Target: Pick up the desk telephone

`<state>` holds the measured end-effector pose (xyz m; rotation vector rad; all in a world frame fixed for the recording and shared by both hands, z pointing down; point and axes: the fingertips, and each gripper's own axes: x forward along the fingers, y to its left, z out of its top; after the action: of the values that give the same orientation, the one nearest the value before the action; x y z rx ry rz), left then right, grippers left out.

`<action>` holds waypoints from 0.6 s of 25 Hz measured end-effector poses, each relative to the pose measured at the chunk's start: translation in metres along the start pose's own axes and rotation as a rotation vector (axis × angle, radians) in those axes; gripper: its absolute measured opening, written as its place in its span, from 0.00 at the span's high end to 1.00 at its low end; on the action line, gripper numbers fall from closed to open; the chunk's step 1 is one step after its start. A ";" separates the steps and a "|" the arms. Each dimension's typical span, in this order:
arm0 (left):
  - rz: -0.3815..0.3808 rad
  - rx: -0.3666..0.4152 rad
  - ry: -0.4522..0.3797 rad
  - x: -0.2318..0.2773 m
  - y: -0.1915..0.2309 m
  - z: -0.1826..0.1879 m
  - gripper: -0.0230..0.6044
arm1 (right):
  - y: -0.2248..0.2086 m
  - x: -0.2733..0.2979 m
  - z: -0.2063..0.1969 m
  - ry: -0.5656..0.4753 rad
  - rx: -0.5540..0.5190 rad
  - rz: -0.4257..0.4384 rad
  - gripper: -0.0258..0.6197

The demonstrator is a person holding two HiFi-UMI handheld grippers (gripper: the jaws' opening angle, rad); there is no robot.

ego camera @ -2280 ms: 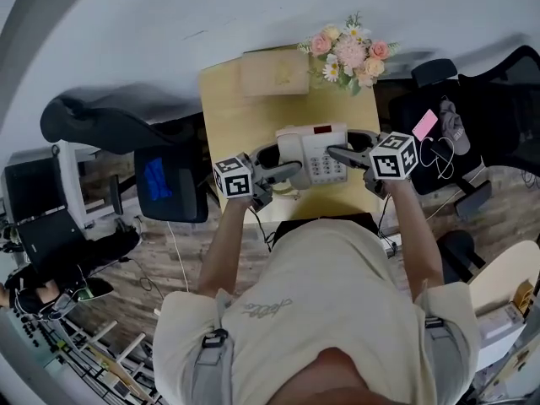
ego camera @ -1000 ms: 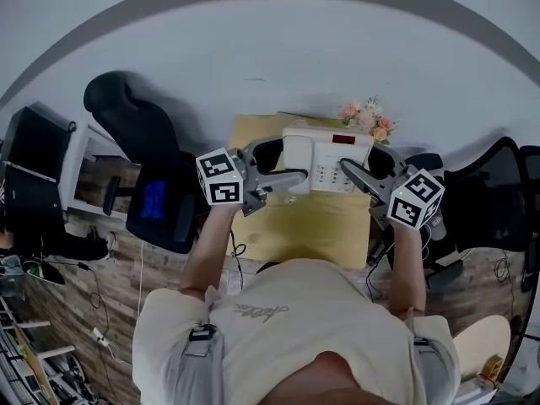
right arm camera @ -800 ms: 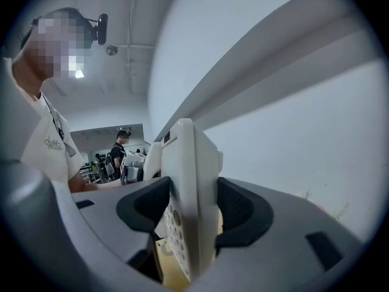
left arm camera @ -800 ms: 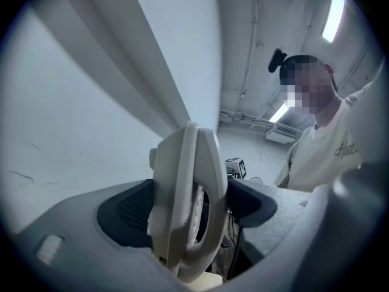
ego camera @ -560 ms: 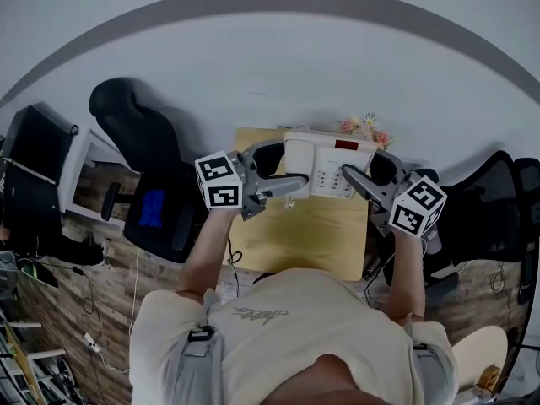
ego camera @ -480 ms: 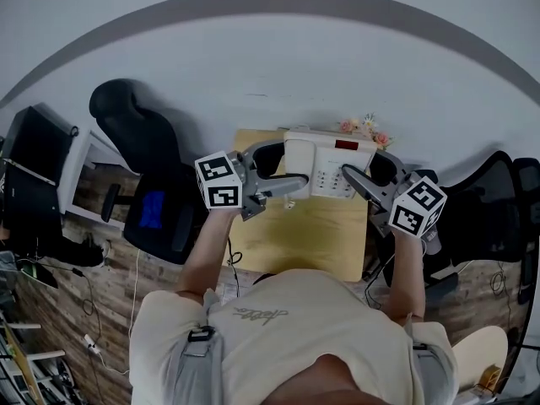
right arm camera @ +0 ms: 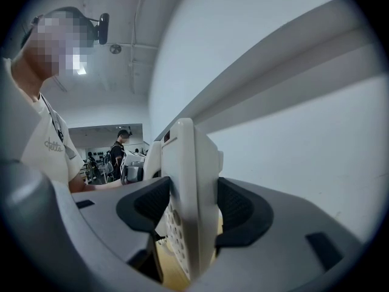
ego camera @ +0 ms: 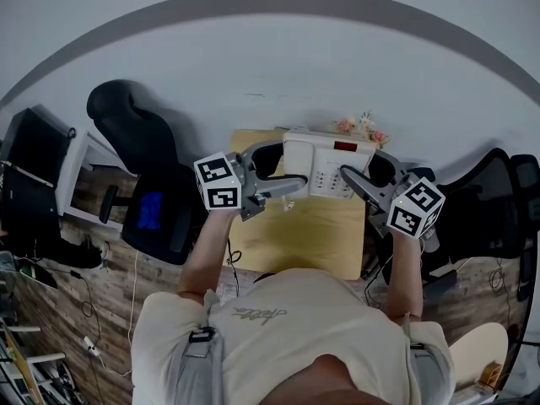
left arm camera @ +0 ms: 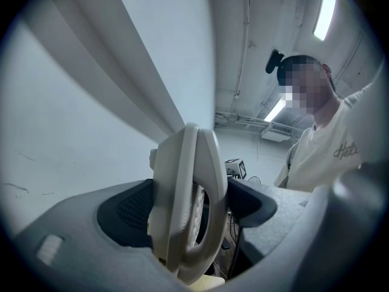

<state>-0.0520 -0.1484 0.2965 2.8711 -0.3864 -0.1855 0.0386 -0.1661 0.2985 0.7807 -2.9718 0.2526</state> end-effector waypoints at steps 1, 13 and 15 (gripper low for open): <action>0.001 0.002 0.004 0.000 0.001 -0.001 0.35 | -0.001 0.000 -0.001 0.002 0.003 -0.001 0.61; 0.005 -0.017 0.012 -0.002 0.005 -0.011 0.35 | -0.003 0.003 -0.015 0.002 0.036 -0.001 0.61; 0.005 -0.022 0.012 -0.002 0.006 -0.014 0.35 | -0.004 0.003 -0.018 0.007 0.039 -0.001 0.61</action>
<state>-0.0532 -0.1509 0.3113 2.8485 -0.3862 -0.1701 0.0380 -0.1679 0.3169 0.7842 -2.9683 0.3137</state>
